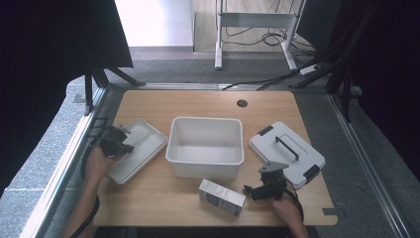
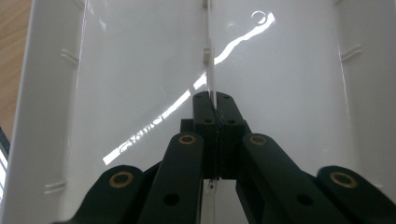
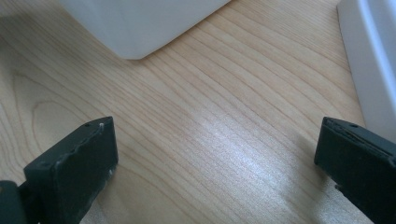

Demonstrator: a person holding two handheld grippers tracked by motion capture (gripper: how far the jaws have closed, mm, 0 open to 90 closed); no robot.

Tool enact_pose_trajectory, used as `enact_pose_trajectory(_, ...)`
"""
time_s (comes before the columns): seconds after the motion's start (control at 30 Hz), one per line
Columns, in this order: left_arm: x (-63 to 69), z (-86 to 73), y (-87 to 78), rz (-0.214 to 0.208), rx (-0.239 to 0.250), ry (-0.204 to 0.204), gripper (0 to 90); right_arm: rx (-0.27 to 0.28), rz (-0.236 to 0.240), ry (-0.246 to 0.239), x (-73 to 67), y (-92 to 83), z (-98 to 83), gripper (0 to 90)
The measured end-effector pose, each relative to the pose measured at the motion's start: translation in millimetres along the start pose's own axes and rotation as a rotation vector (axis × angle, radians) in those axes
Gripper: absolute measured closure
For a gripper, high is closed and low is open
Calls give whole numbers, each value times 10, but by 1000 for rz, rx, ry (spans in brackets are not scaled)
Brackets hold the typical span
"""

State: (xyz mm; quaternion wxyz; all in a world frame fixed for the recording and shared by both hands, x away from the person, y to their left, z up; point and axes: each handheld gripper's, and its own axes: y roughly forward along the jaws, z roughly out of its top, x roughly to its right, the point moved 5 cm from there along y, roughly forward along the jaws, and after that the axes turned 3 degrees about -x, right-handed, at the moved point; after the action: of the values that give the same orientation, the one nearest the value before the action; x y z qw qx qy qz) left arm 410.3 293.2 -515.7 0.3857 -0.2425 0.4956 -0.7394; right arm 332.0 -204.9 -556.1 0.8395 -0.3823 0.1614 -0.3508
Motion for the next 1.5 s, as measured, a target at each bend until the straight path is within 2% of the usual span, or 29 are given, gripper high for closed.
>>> enact_pose_trajectory(0.23,3,-73,100,-3,-14,-5,890,0,0,0,0,0,0,0)
enact_pose_trajectory(0.37,5,-90,116,-13,-10,-10,884,-1,0,2,-2,-1,-1,0)
enact_pose_trajectory(0.43,10,-89,97,-22,8,-15,874,-1,0,2,-1,-1,-1,0)
enact_pose_trajectory(0.57,35,-58,-16,-31,57,-17,777,-1,0,2,-2,-1,-1,0)
enact_pose_trajectory(0.7,109,-18,-138,-38,102,1,606,-1,0,2,-2,-1,-1,0)
enact_pose_trajectory(0.83,248,21,-216,-60,143,24,419,-1,0,2,-2,-1,-1,0)
enact_pose_trajectory(1.1,623,64,-300,-96,223,64,140,-3,-1,3,-2,-3,-2,0)
enact_pose_trajectory(1.27,869,69,-327,-142,276,86,85,-1,-2,4,-2,-2,-2,0)
enact_pose_trajectory(1.37,1039,58,-289,-139,283,113,0,-2,-2,3,-1,-2,-2,0)
enact_pose_trajectory(1.5,1213,29,-220,-162,294,135,0,-2,-1,3,-1,-3,-2,0)
